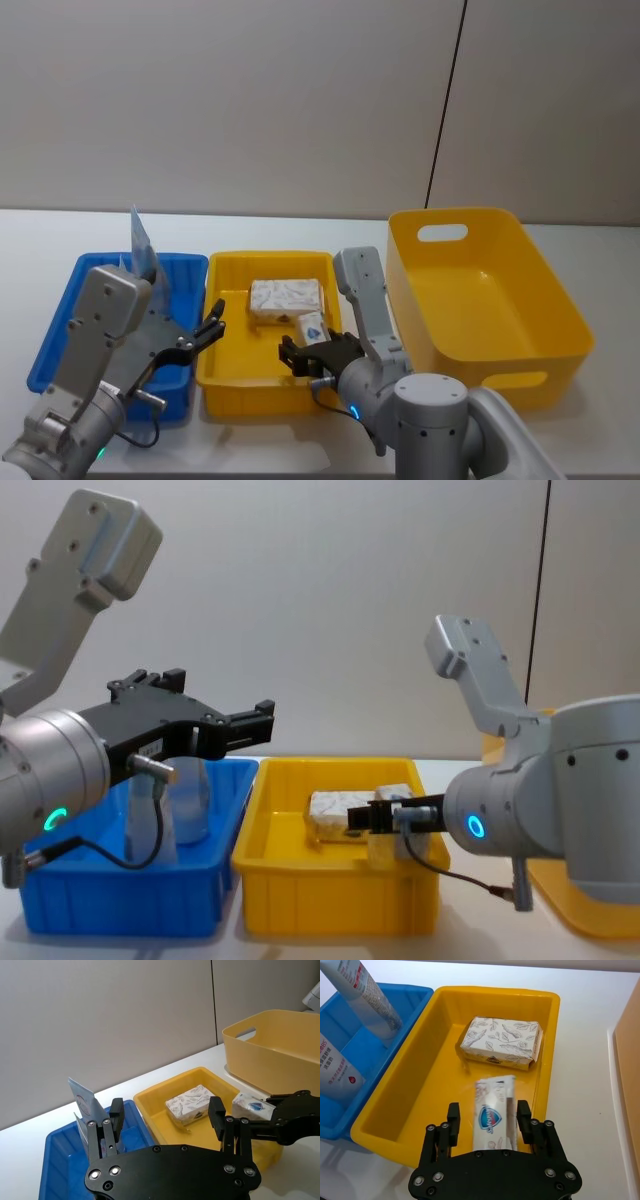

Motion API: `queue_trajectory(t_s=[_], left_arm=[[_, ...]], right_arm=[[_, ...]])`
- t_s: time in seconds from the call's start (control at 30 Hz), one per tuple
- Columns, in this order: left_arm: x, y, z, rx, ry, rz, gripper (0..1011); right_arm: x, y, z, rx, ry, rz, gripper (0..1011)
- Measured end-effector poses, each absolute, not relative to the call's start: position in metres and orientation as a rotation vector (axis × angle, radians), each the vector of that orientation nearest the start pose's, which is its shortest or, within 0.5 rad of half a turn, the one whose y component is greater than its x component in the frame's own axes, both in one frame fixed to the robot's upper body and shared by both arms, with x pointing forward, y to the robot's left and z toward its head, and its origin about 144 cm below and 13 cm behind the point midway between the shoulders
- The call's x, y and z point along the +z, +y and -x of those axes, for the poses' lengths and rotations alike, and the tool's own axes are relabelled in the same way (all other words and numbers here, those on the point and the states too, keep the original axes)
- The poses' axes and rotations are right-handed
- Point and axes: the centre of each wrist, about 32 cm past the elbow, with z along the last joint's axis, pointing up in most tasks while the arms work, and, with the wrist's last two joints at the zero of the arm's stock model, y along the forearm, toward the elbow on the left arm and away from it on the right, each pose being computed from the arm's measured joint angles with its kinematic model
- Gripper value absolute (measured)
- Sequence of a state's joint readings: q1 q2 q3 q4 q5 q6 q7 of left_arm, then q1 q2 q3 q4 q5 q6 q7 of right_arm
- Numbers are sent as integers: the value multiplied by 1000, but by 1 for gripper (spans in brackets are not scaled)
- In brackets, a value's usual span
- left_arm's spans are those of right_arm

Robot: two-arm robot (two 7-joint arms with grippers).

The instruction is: Bimanual collaborative sorting of washing and personal care products

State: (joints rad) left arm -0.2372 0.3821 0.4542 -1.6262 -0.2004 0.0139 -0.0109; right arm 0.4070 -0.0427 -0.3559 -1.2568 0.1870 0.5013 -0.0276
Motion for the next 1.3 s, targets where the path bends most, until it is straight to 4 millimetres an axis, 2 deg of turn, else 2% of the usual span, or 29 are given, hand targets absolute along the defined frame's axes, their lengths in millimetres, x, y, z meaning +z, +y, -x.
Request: queue_trajectory(t_s=[0.03, 0.13, 0.3, 0.47, 0.97, 1.3], left_arm=[[1204, 198, -492, 1124, -268, -61, 1001], [1204, 198, -492, 1124, -268, -61, 1002], [1204, 198, -492, 1124, -268, -61, 1001], [1204, 198, -492, 1124, -268, -61, 1001], [1204, 198, -492, 1124, -268, -61, 1001], [1204, 198, -492, 1124, -268, -61, 1001]], right_arm=[[1191, -101, -552, -1201, 323, 321, 675], [1192, -101, -553, -1202, 324, 323, 616], [1193, -100, -554, -1205, 324, 325, 419], [1194, -99, -554, -1210, 319, 321, 326], [1201, -96, -549, -1229, 225, 246, 215], [1209, -98, -548, -1226, 130, 142, 194]])
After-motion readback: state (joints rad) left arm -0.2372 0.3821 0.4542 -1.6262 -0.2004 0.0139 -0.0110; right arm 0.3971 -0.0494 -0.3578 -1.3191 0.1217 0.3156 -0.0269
